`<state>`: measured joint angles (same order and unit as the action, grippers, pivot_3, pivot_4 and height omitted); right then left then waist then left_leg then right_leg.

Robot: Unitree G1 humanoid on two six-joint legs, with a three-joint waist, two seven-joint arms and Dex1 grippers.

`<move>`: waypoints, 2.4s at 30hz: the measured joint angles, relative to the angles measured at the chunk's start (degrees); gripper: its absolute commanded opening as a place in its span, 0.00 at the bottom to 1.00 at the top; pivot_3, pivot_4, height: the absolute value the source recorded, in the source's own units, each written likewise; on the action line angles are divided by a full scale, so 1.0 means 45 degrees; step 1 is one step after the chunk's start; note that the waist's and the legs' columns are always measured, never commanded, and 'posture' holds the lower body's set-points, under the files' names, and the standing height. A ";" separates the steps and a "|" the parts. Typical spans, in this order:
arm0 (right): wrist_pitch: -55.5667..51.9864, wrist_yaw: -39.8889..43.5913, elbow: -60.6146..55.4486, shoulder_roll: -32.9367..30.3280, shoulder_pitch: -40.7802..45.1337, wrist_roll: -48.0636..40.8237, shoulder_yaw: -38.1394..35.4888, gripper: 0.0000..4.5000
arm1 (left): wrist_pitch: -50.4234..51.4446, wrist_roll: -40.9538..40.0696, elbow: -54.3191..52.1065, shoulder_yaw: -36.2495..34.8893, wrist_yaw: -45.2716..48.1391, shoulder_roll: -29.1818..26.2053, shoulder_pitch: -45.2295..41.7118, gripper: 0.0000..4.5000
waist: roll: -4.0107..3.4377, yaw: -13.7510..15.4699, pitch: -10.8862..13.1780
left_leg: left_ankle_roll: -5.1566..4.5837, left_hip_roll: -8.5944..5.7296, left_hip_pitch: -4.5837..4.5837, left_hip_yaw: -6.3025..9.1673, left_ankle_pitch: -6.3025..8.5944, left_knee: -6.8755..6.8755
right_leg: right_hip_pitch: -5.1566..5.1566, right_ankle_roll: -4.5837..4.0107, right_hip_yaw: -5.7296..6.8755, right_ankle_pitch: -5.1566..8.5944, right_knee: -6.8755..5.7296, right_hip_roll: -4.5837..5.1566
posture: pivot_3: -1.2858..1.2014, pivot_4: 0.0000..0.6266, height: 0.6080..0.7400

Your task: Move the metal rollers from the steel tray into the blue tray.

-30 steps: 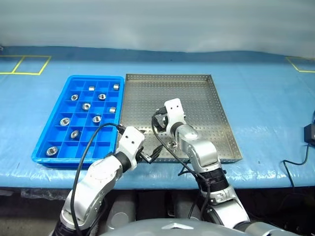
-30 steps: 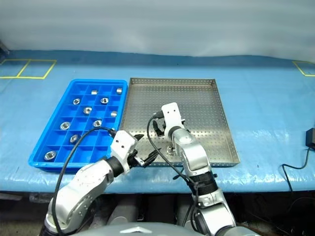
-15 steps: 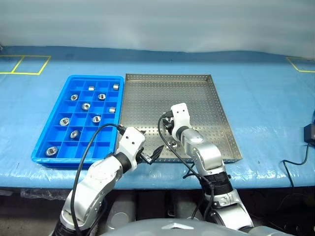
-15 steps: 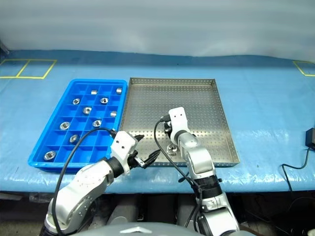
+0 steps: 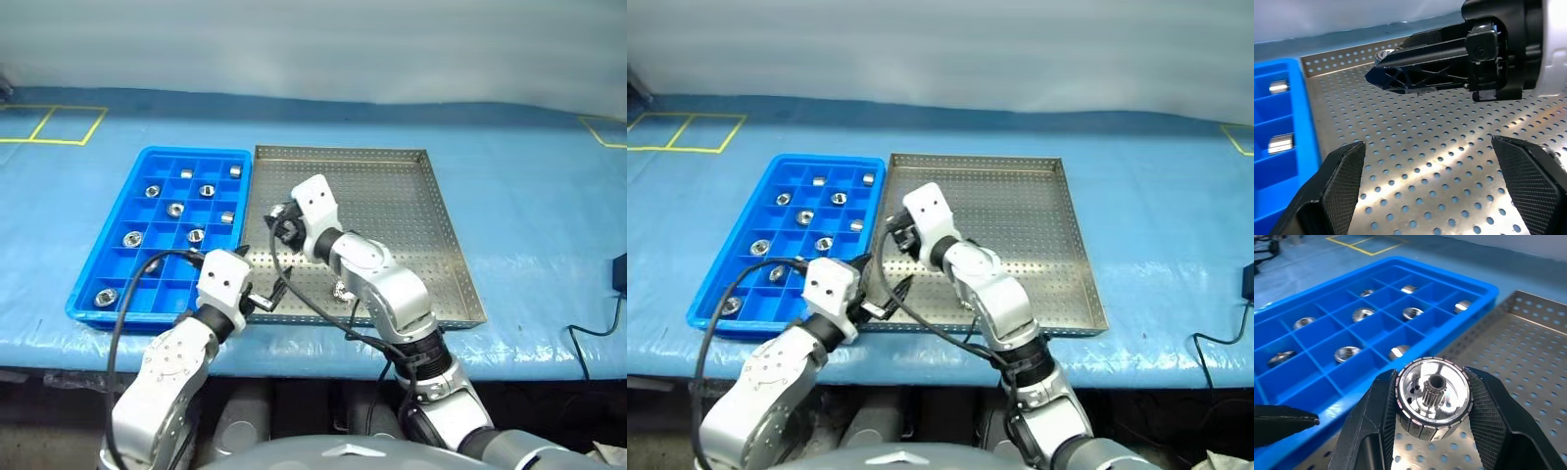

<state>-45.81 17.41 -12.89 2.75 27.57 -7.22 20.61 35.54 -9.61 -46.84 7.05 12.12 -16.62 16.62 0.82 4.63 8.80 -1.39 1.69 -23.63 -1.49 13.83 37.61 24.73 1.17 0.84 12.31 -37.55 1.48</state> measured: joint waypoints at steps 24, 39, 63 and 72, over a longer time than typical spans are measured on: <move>0.0754 0.1177 0.2496 0.0366 0.0579 0.0079 0.1626 0.55 | -0.0468 0.0099 -0.1014 0.0143 0.0098 -0.0289 0.2022 1.00 | -0.0011 0.1395 0.0016 | 0.0011 -0.0003 -0.0066 0.0101 0.0006 -0.0012 | -0.0030 -0.0042 0.0155 0.0034 0.0140 0.0016 | 0.68 0.24 1.00; -0.0826 0.0026 -0.0458 -0.0351 -0.0658 0.0133 -0.0394 0.99 | -0.0400 -0.0322 -0.0565 0.0578 0.0908 -0.0474 0.0291 1.00 | -0.0014 0.0869 0.0015 | 0.0011 -0.0013 -0.0071 0.0107 0.0005 -0.0003 | -0.0045 -0.0033 0.0155 0.0027 0.0141 0.0018 | 0.61 0.24 1.00; -0.9396 -0.2510 -0.7146 -0.0470 -0.4772 -0.0164 -0.2573 0.99 | -0.0269 -0.0888 0.1476 0.1742 0.3004 -0.1425 -0.1878 1.00 | -0.0022 -0.0822 0.0007 | 0.0008 -0.0008 -0.0032 0.0050 0.0005 0.0012 | -0.0050 -0.0008 0.0060 0.0009 0.0113 0.0006 | 0.55 0.24 1.00; -0.7621 -0.2802 -0.5635 -0.0955 -0.5139 -0.0016 -0.1893 0.80 | -0.0301 -0.0848 0.1478 0.1861 0.2859 -0.1395 -0.1806 1.00 | 0.0060 -0.0848 -0.0049 | 0.0006 0.0003 0.0018 0.0034 0.0005 0.0020 | -0.0083 -0.0007 0.0034 0.0007 0.0112 -0.0005 | 0.56 0.24 1.00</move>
<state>-80.11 4.80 -38.25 -1.55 4.44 -7.29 12.09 34.19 -13.43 -40.19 15.42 24.98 -22.90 8.49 1.09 0.81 8.58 -1.36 1.70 -23.55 -1.33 13.85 37.70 24.35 1.14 1.00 12.34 -37.04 1.46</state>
